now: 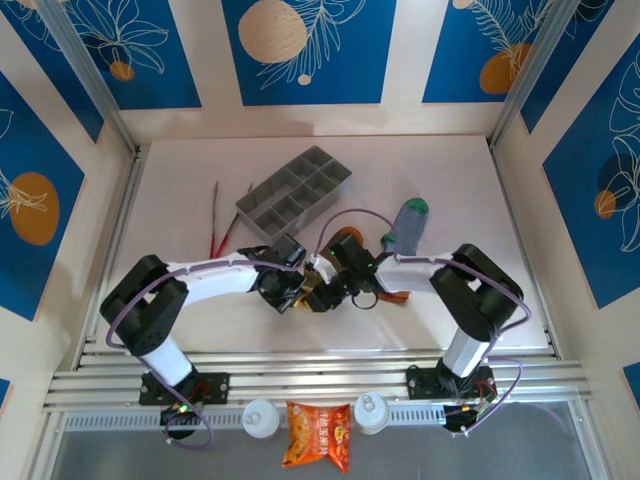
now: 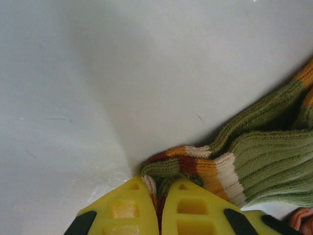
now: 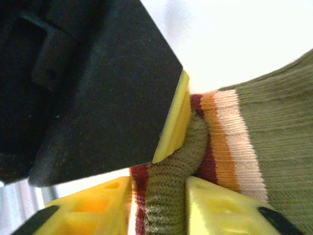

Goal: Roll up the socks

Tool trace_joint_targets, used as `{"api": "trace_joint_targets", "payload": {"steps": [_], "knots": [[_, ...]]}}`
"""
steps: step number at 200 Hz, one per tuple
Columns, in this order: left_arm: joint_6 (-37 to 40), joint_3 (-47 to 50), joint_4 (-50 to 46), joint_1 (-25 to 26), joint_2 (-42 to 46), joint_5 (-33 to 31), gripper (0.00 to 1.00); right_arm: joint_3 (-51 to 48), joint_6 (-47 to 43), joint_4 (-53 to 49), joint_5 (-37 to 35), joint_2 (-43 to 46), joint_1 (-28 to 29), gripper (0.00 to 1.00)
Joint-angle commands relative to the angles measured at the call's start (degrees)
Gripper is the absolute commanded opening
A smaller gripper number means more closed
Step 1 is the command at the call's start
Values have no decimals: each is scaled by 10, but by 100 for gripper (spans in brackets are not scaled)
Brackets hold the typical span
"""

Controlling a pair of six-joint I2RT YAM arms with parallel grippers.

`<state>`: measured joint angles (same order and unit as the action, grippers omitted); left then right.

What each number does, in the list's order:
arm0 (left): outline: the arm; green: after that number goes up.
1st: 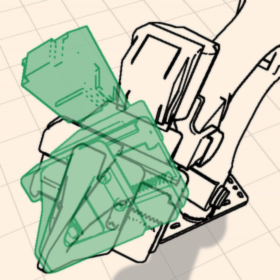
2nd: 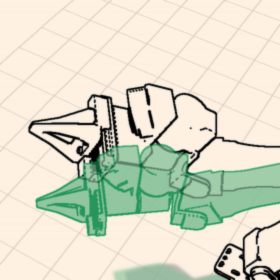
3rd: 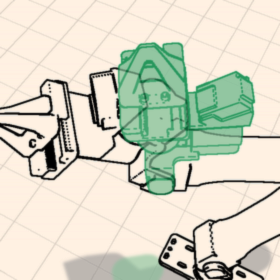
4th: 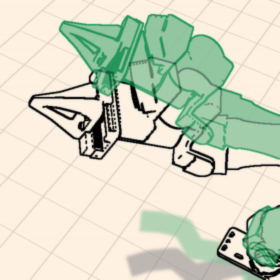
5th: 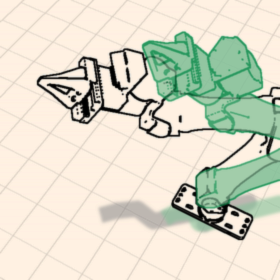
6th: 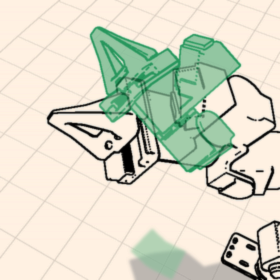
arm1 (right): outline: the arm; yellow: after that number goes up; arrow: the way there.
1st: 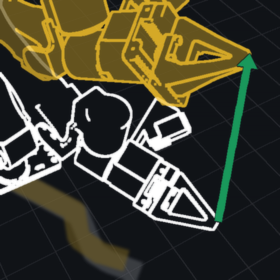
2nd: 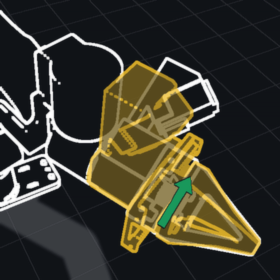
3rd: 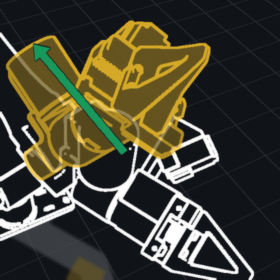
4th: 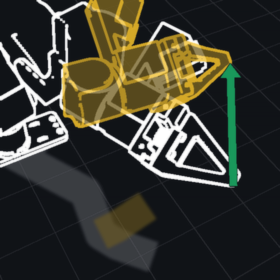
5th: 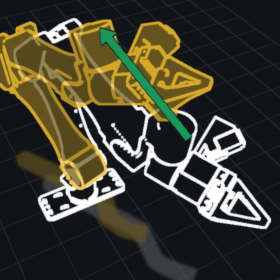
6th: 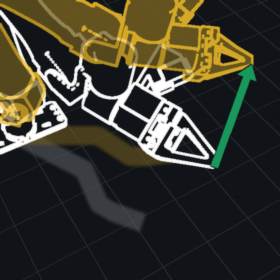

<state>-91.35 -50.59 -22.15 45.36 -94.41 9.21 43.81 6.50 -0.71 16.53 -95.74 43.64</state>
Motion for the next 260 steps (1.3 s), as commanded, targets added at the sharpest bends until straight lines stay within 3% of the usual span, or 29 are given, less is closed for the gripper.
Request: {"api": "trace_joint_targets", "payload": {"steps": [1, 21, 39, 62, 108, 152, 171, 201, 221, 236, 260], "knots": [[9, 25, -106, 14, -42, 8, 0, -44, -41, 13, -134, 57, 15, 39], [11, 22, -109, 14, -41, 6, 0, -94, -56, 62, -210, 124, 48, 41], [12, 18, -111, 15, -43, 6, 0, -145, -64, 116, -290, 186, 90, 50], [15, 12, -115, 14, -46, 6, 0, -164, -84, 115, -381, 217, 148, 58], [20, 7, -116, 14, -46, 6, 0, -138, -162, 114, -491, 165, 228, 61], [21, 4, -121, 14, -43, 6, 0, -86, -207, 122, -561, 77, 252, 59], [21, 5, -120, 13, -41, 6, 0, -74, -207, 109, -560, 59, 253, 51], [18, 7, -118, 11, -35, 7, 0, -48, -168, 59, -557, 31, 251, 19], [14, 9, -120, 8, -24, 6, 0, -30, -113, 11, -558, 12, 248, 6], [9, 13, -120, 6, -15, 7, 0, -19, -54, -33, -560, -3, 242, 0], [-2, 23, -117, 4, 0, 11, 0, -13, 6, -65, -529, -17, 238, 0]]}}
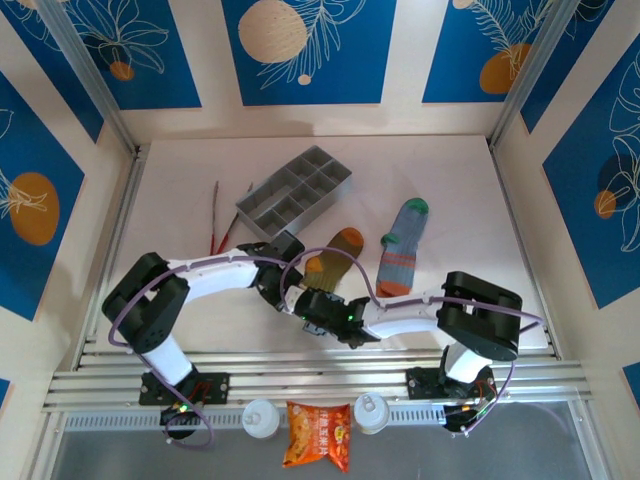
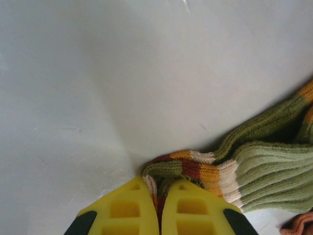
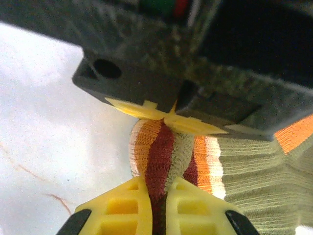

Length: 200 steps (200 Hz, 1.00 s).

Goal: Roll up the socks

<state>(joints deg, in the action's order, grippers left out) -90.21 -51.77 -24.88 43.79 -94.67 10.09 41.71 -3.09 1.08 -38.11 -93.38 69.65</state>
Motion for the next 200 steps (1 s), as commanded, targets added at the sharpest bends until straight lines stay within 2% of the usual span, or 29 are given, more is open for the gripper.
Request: {"api": "trace_joint_targets", "payload": {"steps": [1, 14, 35, 65, 83, 109, 127, 160, 200], "knots": [[-13, 35, -90, 20, 3, 2, 0, 8, 105, -83, 18, -41, -23, 0], [-20, 42, -83, 17, 12, 5, 0, 1, 133, -89, 51, -43, -31, 0], [-28, 51, -77, 11, 27, 5, 10, -25, 163, -68, 101, -34, -43, 0], [-34, 59, -60, 1, 41, 10, 27, -68, 183, -24, 197, -33, -74, 0], [-35, 58, -53, -7, 50, 6, 38, -86, 193, -5, 233, -34, -92, 0], [-30, 50, -48, -15, 70, -6, 60, -103, 214, 15, 292, -41, -129, 0], [-24, 45, -41, -21, 82, -13, 70, -106, 219, 21, 335, -56, -151, 0], [-12, 48, -27, -31, 95, -12, 79, -95, 227, 19, 394, -83, -181, 0], [4, 57, -22, -37, 129, -27, 80, -90, 259, 25, 463, -108, -230, 0]]}}
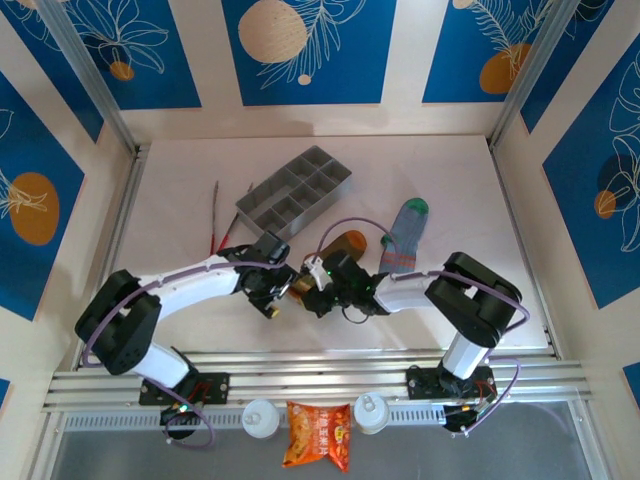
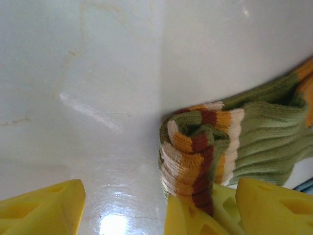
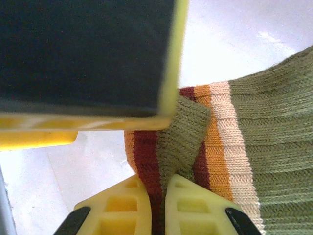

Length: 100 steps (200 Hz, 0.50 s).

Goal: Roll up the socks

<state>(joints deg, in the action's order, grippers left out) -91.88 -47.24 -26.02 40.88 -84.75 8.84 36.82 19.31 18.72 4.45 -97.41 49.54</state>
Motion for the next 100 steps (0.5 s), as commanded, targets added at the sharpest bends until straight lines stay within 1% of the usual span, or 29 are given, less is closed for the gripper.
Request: {"api": "trace_joint_targets", "payload": {"steps": [1, 31, 65, 82, 100], "knots": [[21, 12, -9, -8, 31, -15, 79, -42, 35, -151, 40, -68, -30, 0], [18, 41, 55, -8, 35, -3, 77, -38, 51, -134, 121, -89, -76, 0], [10, 34, 105, -7, -3, 11, 75, -29, 56, -130, 193, -116, -123, 0], [10, 23, 122, -3, -25, 14, 74, -26, 56, -133, 210, -127, -139, 0], [9, 17, 130, -1, -42, 16, 68, -24, 55, -135, 218, -134, -149, 0]]}}
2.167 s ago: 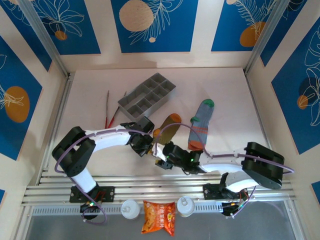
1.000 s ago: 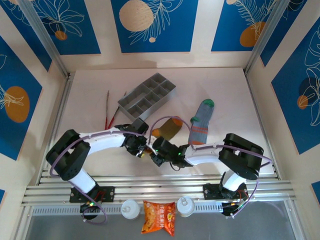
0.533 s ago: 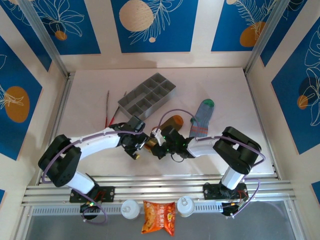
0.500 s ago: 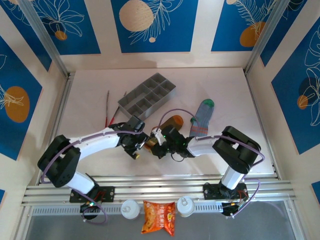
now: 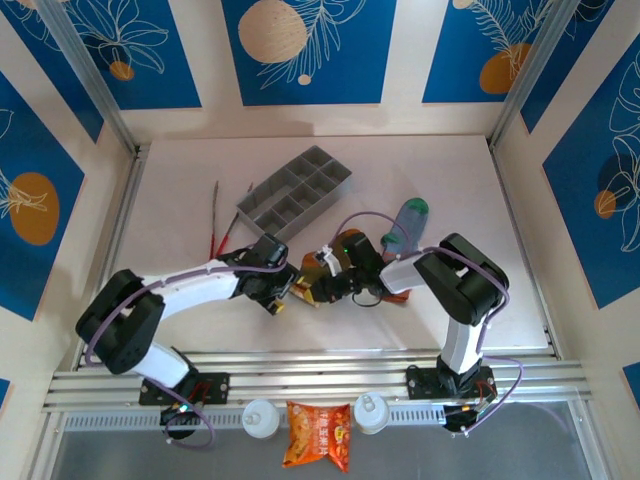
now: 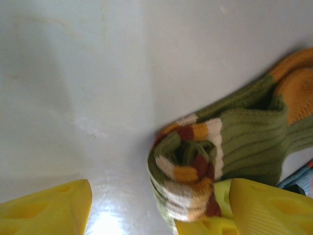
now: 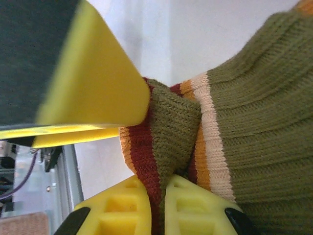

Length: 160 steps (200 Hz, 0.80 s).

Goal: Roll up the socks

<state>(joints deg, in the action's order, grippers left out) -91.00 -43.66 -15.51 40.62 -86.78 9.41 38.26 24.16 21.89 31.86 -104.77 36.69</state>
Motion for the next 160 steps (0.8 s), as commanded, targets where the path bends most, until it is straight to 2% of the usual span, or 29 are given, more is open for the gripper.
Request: {"api": "trace_joint_targets", "payload": {"steps": [1, 69, 140, 160], "knots": [[0, -19, 25, 3, -23, 10, 68, -38, 6, -167, -55, -61, -21, 0], [-11, -41, 43, 13, -74, 10, 51, -10, 4, -200, -29, -102, -35, 0], [-44, -74, 57, 22, -125, 5, 50, 33, -30, -263, -36, -105, -29, 0], [-55, -88, 54, 24, -138, 13, 46, 43, -38, -279, -45, -103, -20, 0]]}}
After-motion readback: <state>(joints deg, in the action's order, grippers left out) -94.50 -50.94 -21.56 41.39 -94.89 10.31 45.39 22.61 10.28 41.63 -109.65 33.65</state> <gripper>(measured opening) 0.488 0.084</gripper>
